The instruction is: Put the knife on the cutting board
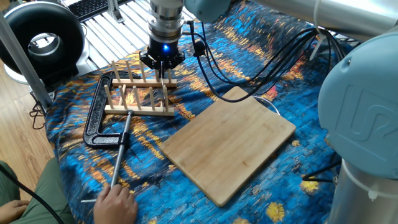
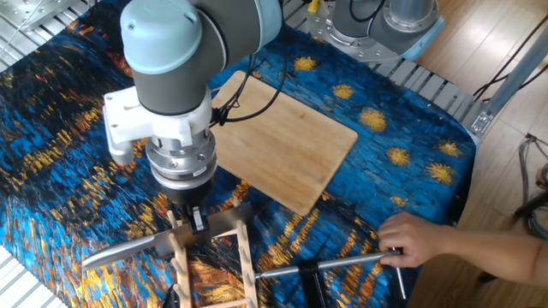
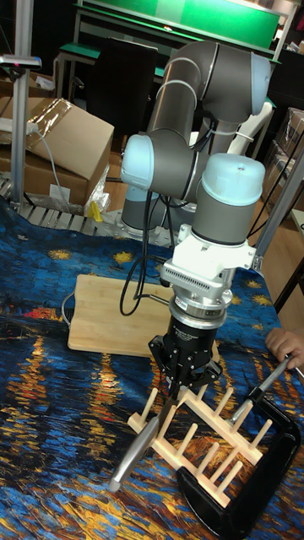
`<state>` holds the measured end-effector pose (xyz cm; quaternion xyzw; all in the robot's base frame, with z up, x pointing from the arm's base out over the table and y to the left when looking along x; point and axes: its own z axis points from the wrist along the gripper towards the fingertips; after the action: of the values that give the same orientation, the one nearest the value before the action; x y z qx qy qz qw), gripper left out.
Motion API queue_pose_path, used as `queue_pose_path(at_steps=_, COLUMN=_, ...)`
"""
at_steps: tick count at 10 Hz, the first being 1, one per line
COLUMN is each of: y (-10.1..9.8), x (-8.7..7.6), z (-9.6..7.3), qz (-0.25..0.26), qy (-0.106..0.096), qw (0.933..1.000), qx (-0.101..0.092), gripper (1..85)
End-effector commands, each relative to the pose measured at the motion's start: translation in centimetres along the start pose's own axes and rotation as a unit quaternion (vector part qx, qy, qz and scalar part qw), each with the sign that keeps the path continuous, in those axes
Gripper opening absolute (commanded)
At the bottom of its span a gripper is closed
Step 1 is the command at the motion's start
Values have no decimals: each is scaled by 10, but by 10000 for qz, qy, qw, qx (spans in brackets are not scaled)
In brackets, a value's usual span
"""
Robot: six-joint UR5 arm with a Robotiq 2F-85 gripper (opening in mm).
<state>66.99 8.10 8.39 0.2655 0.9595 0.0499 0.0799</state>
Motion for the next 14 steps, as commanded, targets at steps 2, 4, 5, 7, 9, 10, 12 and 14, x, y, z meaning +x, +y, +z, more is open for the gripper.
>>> queue_pose_path(at_steps=2, y=17, x=-17, z=-1, qz=-96, qy=-272, qw=9994, qx=-199, gripper=10)
queue_pose_path(at_steps=4, y=18, x=-18, z=-8, qz=-8, qy=-211, qw=9996, qx=-183, gripper=10)
queue_pose_path(at_steps=5, y=21, x=-18, z=-15, qz=35, qy=-114, qw=9997, qx=-196, gripper=10)
queue_pose_path(at_steps=7, y=23, x=-18, z=-26, qz=54, qy=-10, qw=9998, qx=-205, gripper=10)
queue_pose_path(at_steps=9, y=24, x=-17, z=-39, qz=-5, qy=77, qw=9999, qx=-127, gripper=10)
queue_pose_path(at_steps=10, y=23, x=-16, z=-46, qz=-68, qy=133, qw=9999, qx=-87, gripper=10)
queue_pose_path(at_steps=12, y=25, x=-14, z=-63, qz=-205, qy=192, qw=9996, qx=41, gripper=10)
queue_pose_path(at_steps=14, y=35, x=-7, z=-82, qz=-310, qy=316, qw=9989, qx=150, gripper=10)
